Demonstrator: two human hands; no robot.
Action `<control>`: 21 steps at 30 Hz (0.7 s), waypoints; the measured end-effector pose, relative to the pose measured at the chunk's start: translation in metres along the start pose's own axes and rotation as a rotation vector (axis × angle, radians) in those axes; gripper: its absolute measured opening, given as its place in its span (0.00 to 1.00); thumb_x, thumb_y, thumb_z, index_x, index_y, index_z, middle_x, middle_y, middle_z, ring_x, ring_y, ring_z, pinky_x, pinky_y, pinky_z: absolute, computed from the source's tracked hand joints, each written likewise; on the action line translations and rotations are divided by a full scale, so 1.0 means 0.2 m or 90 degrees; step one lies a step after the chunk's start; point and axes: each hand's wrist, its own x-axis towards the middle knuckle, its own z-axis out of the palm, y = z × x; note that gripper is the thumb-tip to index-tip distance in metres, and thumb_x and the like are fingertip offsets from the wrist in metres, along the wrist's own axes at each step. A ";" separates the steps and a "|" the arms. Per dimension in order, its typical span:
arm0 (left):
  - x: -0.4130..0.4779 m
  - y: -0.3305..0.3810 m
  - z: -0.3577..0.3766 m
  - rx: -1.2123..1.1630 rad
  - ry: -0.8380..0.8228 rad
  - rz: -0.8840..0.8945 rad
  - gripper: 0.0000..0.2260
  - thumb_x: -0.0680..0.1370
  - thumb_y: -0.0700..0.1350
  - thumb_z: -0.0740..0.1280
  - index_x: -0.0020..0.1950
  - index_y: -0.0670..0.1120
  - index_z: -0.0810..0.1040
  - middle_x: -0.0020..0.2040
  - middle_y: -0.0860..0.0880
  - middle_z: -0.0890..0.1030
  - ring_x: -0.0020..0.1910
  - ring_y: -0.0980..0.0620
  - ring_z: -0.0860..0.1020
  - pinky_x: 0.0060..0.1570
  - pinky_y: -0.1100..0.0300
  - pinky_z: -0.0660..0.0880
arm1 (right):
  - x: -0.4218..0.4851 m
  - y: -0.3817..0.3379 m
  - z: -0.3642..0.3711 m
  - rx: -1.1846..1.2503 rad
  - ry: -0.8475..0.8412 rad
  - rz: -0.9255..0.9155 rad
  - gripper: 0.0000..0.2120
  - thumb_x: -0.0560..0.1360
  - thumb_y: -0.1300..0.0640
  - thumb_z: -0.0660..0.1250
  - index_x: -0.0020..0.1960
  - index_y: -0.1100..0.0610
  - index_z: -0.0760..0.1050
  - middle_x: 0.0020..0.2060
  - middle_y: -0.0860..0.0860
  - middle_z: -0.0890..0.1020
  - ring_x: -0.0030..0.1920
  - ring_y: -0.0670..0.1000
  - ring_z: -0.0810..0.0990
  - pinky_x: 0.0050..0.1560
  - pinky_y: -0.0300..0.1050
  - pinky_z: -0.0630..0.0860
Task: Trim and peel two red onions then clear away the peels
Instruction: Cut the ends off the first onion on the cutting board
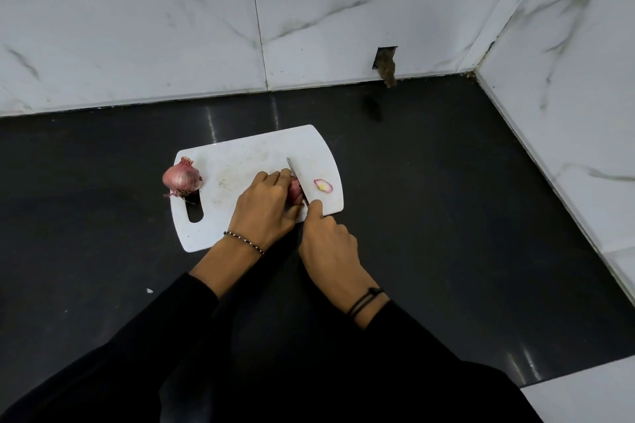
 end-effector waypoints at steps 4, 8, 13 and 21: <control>0.00 -0.01 -0.01 -0.003 -0.004 -0.004 0.21 0.76 0.50 0.69 0.65 0.40 0.74 0.55 0.42 0.81 0.53 0.42 0.75 0.43 0.51 0.74 | 0.01 0.01 0.03 -0.015 0.014 -0.008 0.12 0.83 0.61 0.53 0.66 0.58 0.61 0.55 0.57 0.80 0.54 0.60 0.81 0.41 0.49 0.67; -0.01 -0.02 -0.03 -0.037 -0.001 -0.045 0.21 0.73 0.52 0.72 0.61 0.42 0.76 0.49 0.42 0.82 0.48 0.41 0.77 0.42 0.53 0.73 | 0.00 0.01 0.07 -0.075 0.044 -0.027 0.13 0.84 0.62 0.52 0.68 0.59 0.61 0.53 0.56 0.81 0.51 0.58 0.82 0.33 0.46 0.63; -0.02 -0.09 -0.05 -0.108 0.003 -0.129 0.23 0.67 0.58 0.76 0.57 0.49 0.75 0.49 0.49 0.81 0.46 0.47 0.78 0.43 0.54 0.75 | 0.01 0.05 0.08 -0.079 0.049 -0.031 0.14 0.83 0.62 0.53 0.68 0.59 0.60 0.52 0.55 0.80 0.49 0.57 0.82 0.32 0.46 0.64; -0.08 -0.13 -0.06 -0.251 -0.011 -0.112 0.26 0.65 0.49 0.81 0.57 0.48 0.73 0.52 0.49 0.80 0.50 0.50 0.78 0.52 0.58 0.75 | 0.03 0.12 0.01 0.206 0.032 -0.018 0.08 0.85 0.54 0.52 0.58 0.58 0.64 0.47 0.58 0.77 0.44 0.58 0.79 0.42 0.55 0.76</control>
